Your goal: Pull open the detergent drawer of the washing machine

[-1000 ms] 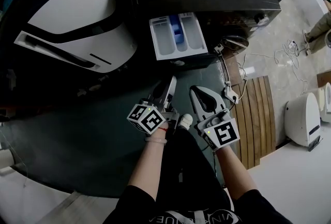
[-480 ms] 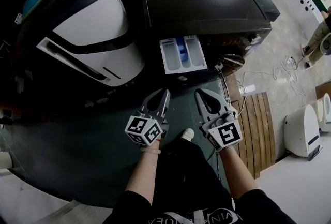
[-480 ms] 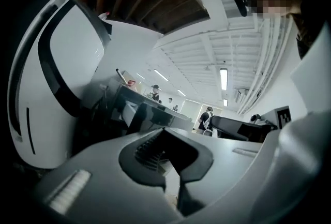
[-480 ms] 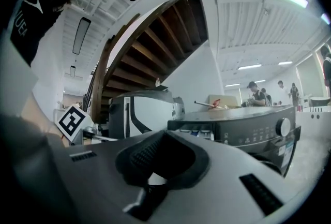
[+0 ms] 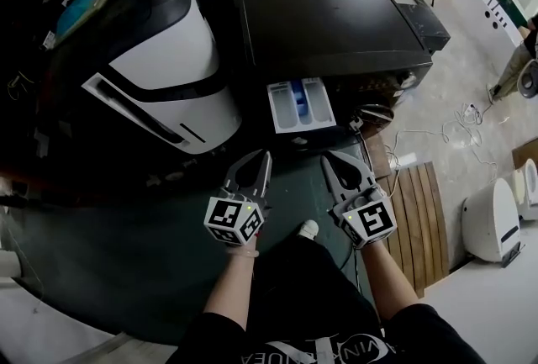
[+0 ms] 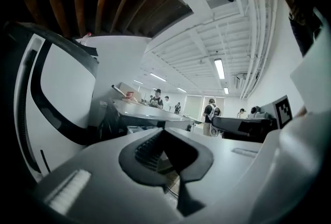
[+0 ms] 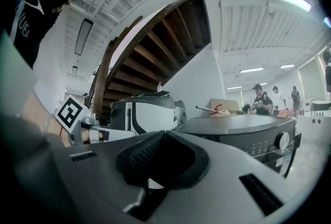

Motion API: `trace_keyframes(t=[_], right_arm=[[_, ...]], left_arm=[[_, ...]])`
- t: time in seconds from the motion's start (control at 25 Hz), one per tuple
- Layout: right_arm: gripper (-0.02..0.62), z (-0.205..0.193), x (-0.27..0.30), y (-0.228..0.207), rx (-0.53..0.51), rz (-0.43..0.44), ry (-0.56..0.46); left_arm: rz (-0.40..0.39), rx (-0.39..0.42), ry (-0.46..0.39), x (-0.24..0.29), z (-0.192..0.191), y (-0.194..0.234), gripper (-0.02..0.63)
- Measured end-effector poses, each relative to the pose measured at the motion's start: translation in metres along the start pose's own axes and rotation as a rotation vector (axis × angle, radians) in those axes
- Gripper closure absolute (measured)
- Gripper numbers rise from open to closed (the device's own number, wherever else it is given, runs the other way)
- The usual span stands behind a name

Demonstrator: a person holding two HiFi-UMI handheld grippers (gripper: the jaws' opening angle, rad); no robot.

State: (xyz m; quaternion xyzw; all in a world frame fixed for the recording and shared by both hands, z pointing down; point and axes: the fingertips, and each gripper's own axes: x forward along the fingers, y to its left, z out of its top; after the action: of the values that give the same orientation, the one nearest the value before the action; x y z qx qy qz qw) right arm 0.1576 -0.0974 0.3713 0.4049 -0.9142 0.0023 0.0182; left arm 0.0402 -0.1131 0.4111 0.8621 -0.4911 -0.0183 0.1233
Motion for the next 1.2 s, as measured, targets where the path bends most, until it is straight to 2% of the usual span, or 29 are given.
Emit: trace_keyframes(t=[0.16,0.6,0.88,1.2], right_arm=[[0.581,0.014,-0.002,0.000,0.029,-0.004,-0.020],[0.582,0.042,-0.002,0.011,-0.005,0.011,-0.027],[0.582,0.055,-0.009,0.012,-0.026,0.005,-0.037],[0.581,0.065,-0.012,0.013,-0.022,0.002,-0.063]], left_arm=[[0.011,0.018,0.021,-0.010,0.008,-0.001,0.597],[0.028,0.086,0.020,-0.027,0.038,-0.012,0.597],[0.051,0.161,-0.010,-0.034,0.058,-0.018,0.597],[0.089,0.190,-0.049,-0.041,0.079,-0.018,0.597]])
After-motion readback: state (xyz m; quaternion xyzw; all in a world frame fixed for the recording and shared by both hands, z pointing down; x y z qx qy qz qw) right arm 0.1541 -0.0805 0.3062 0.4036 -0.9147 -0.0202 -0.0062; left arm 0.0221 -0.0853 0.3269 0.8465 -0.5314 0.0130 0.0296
